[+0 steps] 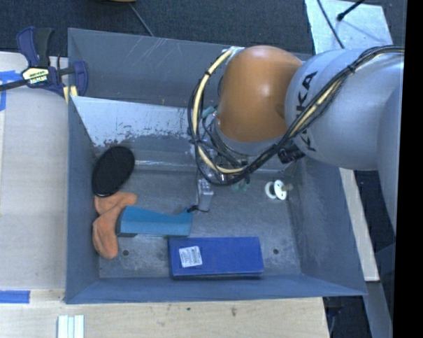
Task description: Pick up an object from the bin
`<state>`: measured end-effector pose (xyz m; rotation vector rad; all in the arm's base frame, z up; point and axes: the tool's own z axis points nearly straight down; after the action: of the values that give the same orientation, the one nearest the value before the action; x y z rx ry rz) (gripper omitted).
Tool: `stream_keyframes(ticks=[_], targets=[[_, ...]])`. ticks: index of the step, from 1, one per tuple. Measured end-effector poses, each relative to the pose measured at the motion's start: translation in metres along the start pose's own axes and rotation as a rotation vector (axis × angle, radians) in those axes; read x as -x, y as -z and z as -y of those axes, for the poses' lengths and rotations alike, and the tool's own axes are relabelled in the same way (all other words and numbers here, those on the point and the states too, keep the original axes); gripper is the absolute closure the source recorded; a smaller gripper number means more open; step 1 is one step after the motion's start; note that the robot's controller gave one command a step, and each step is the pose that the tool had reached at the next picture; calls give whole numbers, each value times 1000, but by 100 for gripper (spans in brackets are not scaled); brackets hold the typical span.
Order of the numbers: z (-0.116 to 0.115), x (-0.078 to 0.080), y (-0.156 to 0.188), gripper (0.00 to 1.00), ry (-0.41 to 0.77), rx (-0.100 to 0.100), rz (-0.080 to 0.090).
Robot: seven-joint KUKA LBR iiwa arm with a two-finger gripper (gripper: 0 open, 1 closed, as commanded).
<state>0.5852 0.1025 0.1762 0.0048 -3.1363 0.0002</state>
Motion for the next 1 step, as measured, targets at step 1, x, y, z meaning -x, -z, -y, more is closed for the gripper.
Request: stream_keyframes(ticks=[1], targets=[[1,2,5,0,-3,1,8]])
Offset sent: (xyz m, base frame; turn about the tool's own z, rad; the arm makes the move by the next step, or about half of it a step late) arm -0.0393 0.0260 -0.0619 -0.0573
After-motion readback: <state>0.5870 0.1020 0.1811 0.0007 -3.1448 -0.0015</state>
